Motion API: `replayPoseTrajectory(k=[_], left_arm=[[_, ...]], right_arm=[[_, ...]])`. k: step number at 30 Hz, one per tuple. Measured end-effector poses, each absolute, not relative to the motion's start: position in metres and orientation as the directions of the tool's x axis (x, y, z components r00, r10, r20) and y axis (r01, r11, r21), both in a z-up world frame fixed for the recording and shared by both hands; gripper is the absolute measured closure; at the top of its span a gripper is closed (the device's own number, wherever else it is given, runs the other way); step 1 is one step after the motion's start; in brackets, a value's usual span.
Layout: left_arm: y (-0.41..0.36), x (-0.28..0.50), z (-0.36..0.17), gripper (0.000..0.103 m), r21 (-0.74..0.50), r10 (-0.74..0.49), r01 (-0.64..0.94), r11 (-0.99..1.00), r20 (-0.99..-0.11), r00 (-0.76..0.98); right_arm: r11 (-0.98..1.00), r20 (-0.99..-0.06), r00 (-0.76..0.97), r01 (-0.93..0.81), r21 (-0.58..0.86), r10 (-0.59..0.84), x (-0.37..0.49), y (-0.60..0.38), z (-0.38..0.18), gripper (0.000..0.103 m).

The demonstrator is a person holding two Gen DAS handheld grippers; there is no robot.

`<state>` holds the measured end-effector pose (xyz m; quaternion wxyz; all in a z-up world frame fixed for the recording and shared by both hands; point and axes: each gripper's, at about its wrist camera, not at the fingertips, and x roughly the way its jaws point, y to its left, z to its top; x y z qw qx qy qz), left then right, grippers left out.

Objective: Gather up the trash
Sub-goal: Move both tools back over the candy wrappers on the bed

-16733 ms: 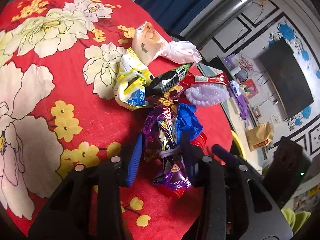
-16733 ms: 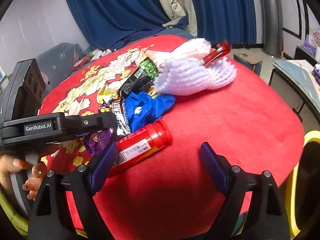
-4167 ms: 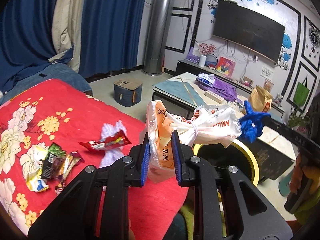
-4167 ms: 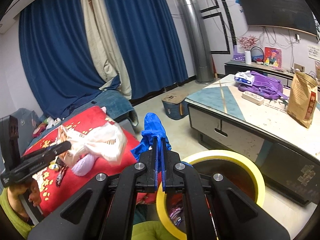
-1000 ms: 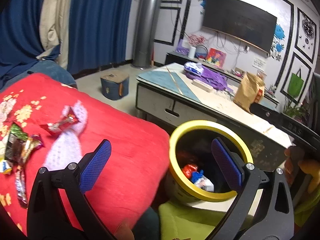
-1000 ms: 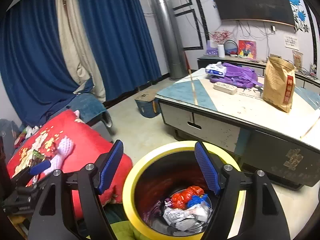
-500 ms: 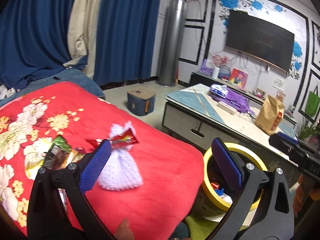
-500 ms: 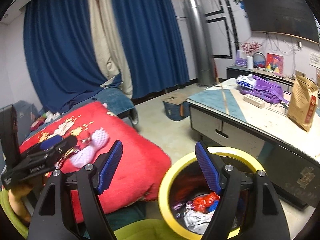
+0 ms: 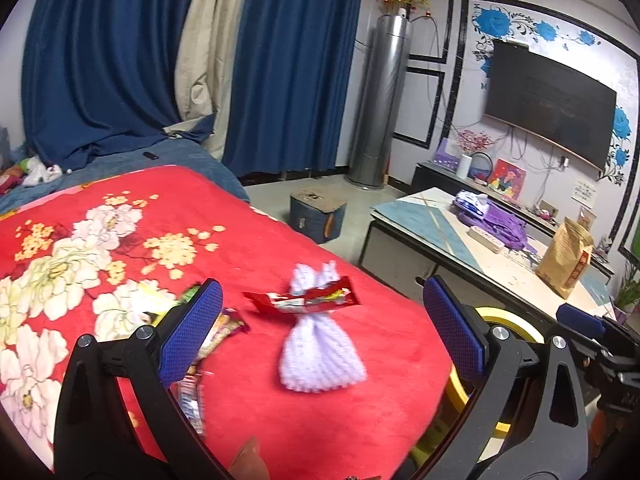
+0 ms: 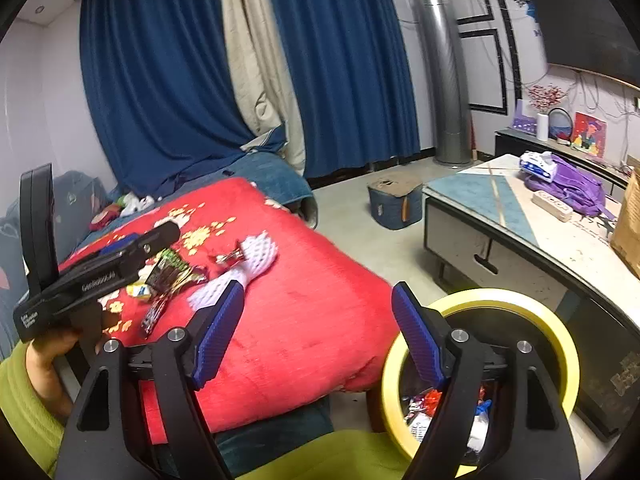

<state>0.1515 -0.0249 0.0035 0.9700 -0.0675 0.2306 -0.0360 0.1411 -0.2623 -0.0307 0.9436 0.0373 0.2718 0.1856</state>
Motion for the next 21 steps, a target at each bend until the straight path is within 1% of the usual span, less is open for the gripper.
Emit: replayPoseTrajectory(k=[14, 21], left_arm=[[0.036, 0.151, 0.003, 0.011, -0.143, 0.005, -0.080, 0.986, -0.464, 0.886], [0.065, 0.158, -0.008, 0.011, -0.130, 0.026, -0.109, 0.985, -0.518, 0.855]], right_arm=[[0.896, -0.540, 0.718, -0.392, 0.207, 0.439, 0.161, -0.212, -0.043, 0.029], [0.879, -0.537, 0.702, -0.433, 0.199, 0.468, 0.186, -0.182, -0.044, 0.029]])
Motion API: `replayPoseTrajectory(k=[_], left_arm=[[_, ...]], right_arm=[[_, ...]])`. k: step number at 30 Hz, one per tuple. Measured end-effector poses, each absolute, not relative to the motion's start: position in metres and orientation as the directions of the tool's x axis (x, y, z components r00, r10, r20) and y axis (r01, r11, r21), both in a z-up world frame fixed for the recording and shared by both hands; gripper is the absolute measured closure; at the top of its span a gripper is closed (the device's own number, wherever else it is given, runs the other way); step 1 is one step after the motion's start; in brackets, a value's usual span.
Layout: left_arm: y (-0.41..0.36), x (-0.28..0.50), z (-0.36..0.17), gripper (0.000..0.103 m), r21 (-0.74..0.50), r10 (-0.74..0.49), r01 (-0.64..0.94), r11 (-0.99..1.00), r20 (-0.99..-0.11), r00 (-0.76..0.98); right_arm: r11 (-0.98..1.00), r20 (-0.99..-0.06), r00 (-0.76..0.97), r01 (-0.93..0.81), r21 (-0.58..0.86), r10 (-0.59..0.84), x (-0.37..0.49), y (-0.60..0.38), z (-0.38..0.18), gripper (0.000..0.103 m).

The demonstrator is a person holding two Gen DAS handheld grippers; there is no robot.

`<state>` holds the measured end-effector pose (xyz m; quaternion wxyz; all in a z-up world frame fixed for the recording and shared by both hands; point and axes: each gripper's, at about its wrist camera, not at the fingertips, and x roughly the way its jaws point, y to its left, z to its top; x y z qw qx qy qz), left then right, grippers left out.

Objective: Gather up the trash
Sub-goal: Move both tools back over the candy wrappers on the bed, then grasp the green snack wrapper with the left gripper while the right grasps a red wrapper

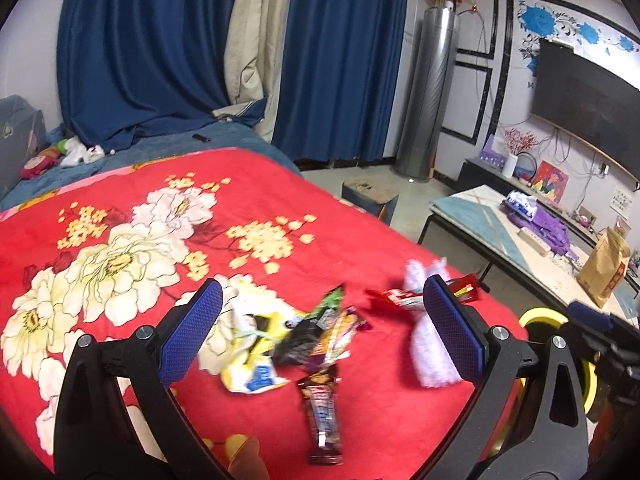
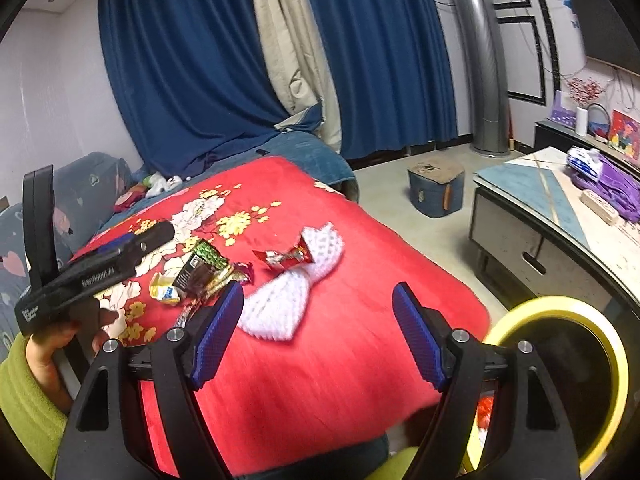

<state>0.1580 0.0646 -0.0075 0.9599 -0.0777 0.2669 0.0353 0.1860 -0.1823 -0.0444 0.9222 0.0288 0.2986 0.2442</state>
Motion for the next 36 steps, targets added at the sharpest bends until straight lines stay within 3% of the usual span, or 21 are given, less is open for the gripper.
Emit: replayPoseTrajectory(k=[3, 19, 22, 24, 36], left_arm=[[0.074, 0.161, -0.014, 0.011, -0.129, 0.023, -0.110, 0.985, -0.540, 0.841], [0.068, 0.185, -0.042, 0.040, -0.079, -0.041, -0.011, 0.997, -0.627, 0.778], [0.066, 0.187, -0.045, 0.043, -0.075, -0.046, -0.002, 0.997, -0.636, 0.770], [0.065, 0.187, -0.046, 0.045, -0.075, -0.049, 0.001, 0.997, -0.641, 0.766], [0.064, 0.187, -0.051, 0.077, -0.073, -0.053, 0.005, 0.997, -0.674, 0.737]], right_arm=[[0.872, -0.544, 0.692, -0.454, 0.184, 0.475, 0.199, -0.166, -0.047, 0.034], [0.861, -0.620, 0.612, -0.452, 0.234, 0.490, 0.270, -0.133, -0.074, 0.055], [0.859, -0.632, 0.598, -0.451, 0.243, 0.493, 0.277, -0.132, -0.077, 0.066], [0.856, -0.641, 0.585, -0.453, 0.249, 0.496, 0.279, -0.130, -0.080, 0.081], [0.834, -0.617, 0.582, -0.488, 0.255, 0.529, 0.257, -0.132, -0.075, 0.095]])
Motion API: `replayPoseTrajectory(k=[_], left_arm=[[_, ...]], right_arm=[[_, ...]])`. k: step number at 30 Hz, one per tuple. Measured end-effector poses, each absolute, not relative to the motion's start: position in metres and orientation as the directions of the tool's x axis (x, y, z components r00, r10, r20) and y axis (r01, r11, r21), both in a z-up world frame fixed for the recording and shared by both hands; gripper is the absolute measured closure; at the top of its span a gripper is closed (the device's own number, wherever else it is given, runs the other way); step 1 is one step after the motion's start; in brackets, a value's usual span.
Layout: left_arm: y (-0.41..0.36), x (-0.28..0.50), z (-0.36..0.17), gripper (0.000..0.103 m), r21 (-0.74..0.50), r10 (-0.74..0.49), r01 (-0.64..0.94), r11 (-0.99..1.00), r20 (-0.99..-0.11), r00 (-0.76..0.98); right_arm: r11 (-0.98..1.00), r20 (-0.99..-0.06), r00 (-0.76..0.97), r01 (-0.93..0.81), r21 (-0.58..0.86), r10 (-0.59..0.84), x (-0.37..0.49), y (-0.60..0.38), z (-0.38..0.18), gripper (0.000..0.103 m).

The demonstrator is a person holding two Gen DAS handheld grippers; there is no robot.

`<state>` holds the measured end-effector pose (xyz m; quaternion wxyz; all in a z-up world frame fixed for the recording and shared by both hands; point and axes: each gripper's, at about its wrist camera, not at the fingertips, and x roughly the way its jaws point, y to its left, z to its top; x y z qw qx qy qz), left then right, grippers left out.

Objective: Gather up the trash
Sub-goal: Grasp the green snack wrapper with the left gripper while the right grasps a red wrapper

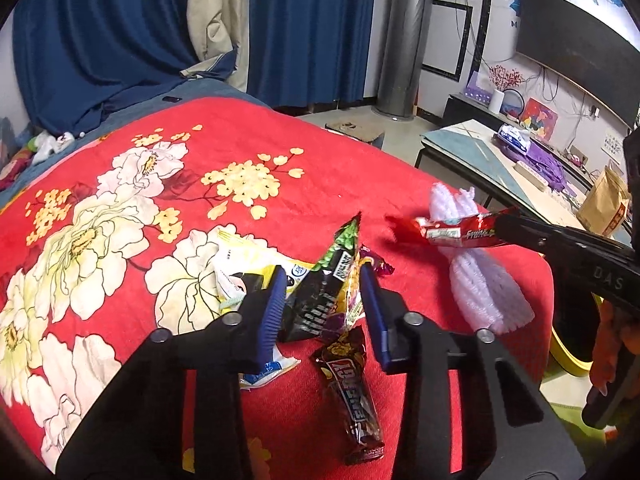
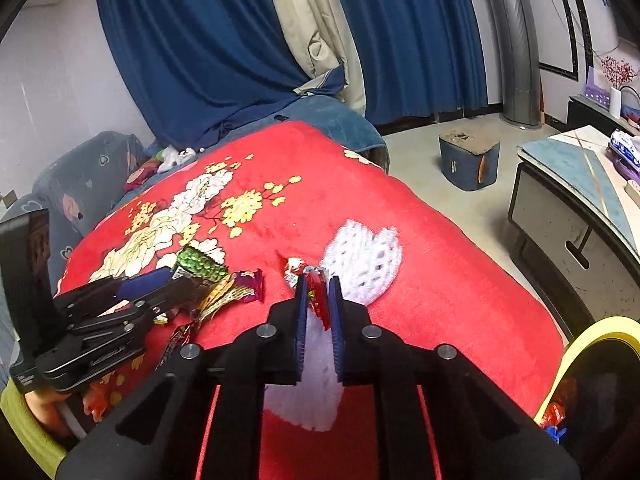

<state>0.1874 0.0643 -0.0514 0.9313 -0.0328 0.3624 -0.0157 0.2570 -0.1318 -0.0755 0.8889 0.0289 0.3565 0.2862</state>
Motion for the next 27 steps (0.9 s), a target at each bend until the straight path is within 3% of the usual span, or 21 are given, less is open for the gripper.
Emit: replayPoseTrajectory(k=[4, 9, 11, 15, 27], left_arm=[[0.063, 0.185, -0.050, 0.088, -0.072, -0.060, 0.015, 0.997, -0.674, 0.736], [0.064, 0.180, -0.041, 0.091, -0.110, -0.089, 0.022, 0.994, -0.646, 0.758], [0.066, 0.178, -0.036, 0.099, -0.138, -0.104, 0.021, 0.990, -0.630, 0.770], [0.072, 0.174, -0.024, 0.099, -0.205, -0.144, 0.023, 0.979, -0.599, 0.788], [0.060, 0.164, -0.001, 0.099, -0.255, -0.195, 0.063, 0.965, -0.534, 0.823]], right_arm=[[0.830, -0.605, 0.586, -0.493, 0.261, 0.538, 0.250, -0.136, -0.072, 0.096], [0.823, -0.586, 0.588, -0.487, 0.293, 0.557, 0.243, -0.145, -0.067, 0.097], [0.817, -0.575, 0.588, -0.487, 0.310, 0.568, 0.240, -0.148, -0.065, 0.097], [0.809, -0.554, 0.594, -0.492, 0.322, 0.583, 0.236, -0.153, -0.056, 0.097], [0.801, -0.510, 0.621, -0.508, 0.316, 0.595, 0.215, -0.172, -0.032, 0.097]])
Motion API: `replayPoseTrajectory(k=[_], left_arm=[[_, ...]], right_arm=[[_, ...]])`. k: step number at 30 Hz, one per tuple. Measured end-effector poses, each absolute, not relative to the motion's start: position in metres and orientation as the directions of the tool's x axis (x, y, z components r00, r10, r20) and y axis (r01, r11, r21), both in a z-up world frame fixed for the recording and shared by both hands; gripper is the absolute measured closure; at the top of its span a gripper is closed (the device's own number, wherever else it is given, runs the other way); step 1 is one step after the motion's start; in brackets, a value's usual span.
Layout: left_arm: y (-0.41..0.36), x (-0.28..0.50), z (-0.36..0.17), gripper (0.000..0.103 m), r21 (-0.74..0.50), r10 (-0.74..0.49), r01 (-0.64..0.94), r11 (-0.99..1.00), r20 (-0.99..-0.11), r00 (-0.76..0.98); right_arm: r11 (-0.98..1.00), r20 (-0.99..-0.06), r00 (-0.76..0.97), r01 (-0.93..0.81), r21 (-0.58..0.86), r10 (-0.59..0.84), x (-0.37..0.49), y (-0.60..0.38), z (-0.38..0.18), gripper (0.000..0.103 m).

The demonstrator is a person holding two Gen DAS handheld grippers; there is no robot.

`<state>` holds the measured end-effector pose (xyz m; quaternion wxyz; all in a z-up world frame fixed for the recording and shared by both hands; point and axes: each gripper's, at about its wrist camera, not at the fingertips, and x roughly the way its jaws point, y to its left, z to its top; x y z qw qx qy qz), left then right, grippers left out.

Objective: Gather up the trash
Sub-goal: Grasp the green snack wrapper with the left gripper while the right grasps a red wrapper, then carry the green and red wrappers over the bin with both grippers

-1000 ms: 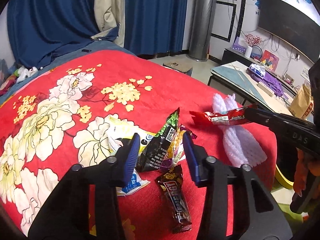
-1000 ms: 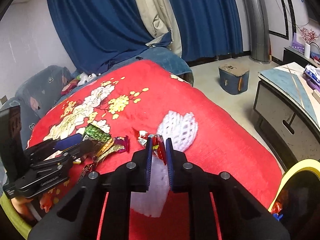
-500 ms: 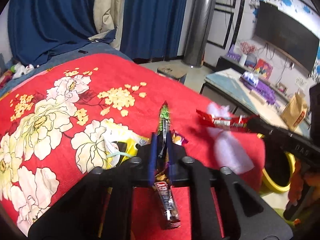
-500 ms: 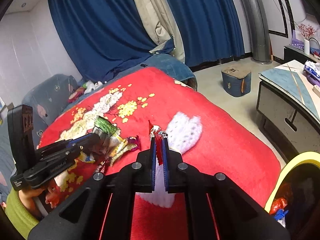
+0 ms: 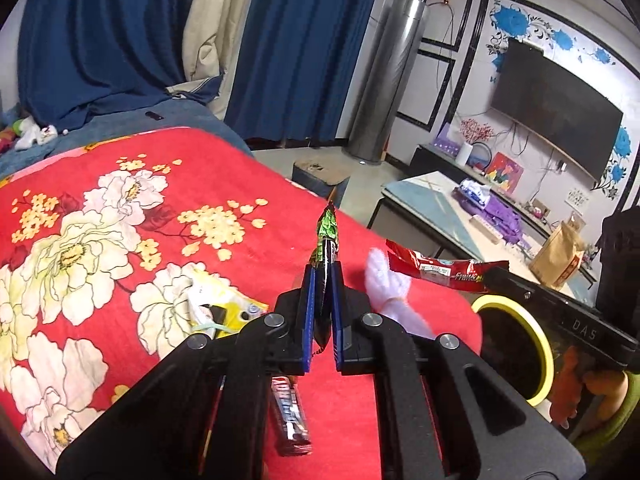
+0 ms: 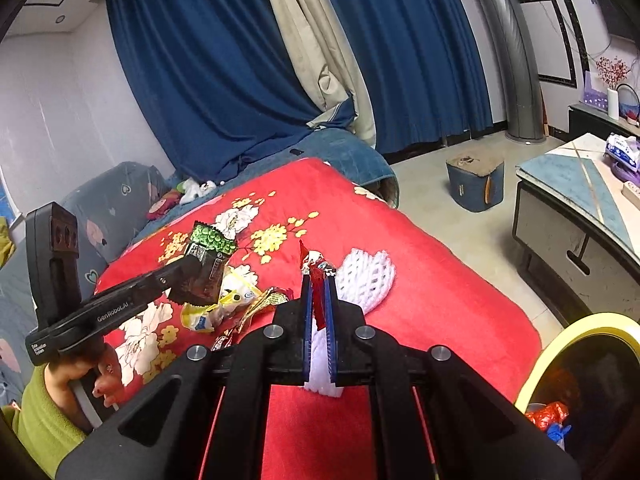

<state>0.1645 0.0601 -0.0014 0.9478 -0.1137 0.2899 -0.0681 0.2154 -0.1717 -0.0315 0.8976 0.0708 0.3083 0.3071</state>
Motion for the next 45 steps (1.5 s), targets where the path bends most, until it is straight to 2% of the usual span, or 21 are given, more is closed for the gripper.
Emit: replayPoseTrajectory(k=[15, 45], left_arm=[[0.023, 0.161, 0.004, 0.099, -0.287, -0.265, 0.129, 0.949, -0.507, 0.820], [-0.098, 0.152, -0.012, 0.099, -0.239, -0.416, 0.340, 0.910, -0.516, 0.749]], right_arm=[[0.828, -0.477, 0.680, -0.500, 0.252, 0.556, 0.184, -0.212, -0.012, 0.097], [0.935, -0.514, 0.784, -0.255, 0.245, 0.348, 0.154, -0.335, -0.029, 0.097]])
